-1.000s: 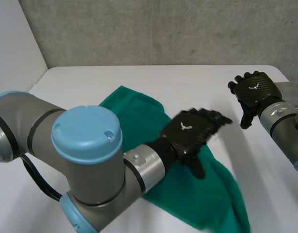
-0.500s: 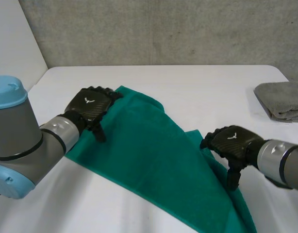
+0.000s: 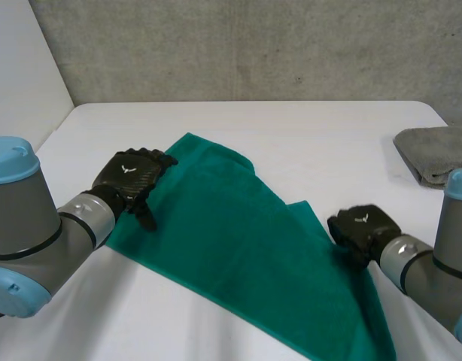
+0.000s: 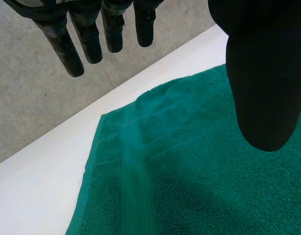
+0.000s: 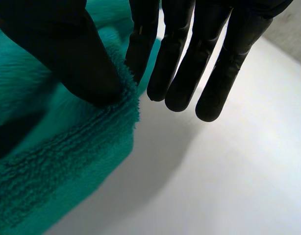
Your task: Fold the laundry.
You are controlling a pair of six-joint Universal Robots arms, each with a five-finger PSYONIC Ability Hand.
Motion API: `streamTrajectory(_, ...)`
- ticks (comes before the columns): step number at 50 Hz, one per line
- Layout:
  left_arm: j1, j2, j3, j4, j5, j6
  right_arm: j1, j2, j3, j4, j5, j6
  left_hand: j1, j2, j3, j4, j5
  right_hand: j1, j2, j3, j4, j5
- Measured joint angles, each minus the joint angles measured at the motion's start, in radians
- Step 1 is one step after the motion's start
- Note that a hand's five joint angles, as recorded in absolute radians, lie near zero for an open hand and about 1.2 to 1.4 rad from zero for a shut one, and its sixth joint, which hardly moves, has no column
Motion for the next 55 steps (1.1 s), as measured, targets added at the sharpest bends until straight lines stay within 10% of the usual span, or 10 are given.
streamTrajectory(26,0.027,0.020,-0.029,0.002,-0.001,-0.004,-0.003,0.673,-1.243,0.117,0.243,-0.158,0.000,0.000,0.000,0.000,0.000,0.001,0.004,0.011,0.017,0.012)
streamTrajectory(31,0.032,0.019,-0.031,0.003,0.000,-0.001,-0.001,0.784,-1.409,0.153,0.282,-0.185,0.000,0.000,0.000,0.000,0.000,-0.616,-0.699,-0.661,-0.652,-0.639)
streamTrajectory(34,0.033,0.017,-0.030,0.004,0.000,0.003,0.002,0.785,-1.424,0.164,0.289,-0.182,0.000,0.000,0.000,0.000,0.000,-0.778,-0.949,-0.949,-0.935,-0.899)
streamTrajectory(55,0.046,0.010,-0.095,-0.037,-0.109,0.196,-0.075,0.222,-0.772,0.322,0.072,-0.186,0.113,0.101,0.093,0.105,0.086,-0.778,-0.953,-0.956,-0.936,-0.903)
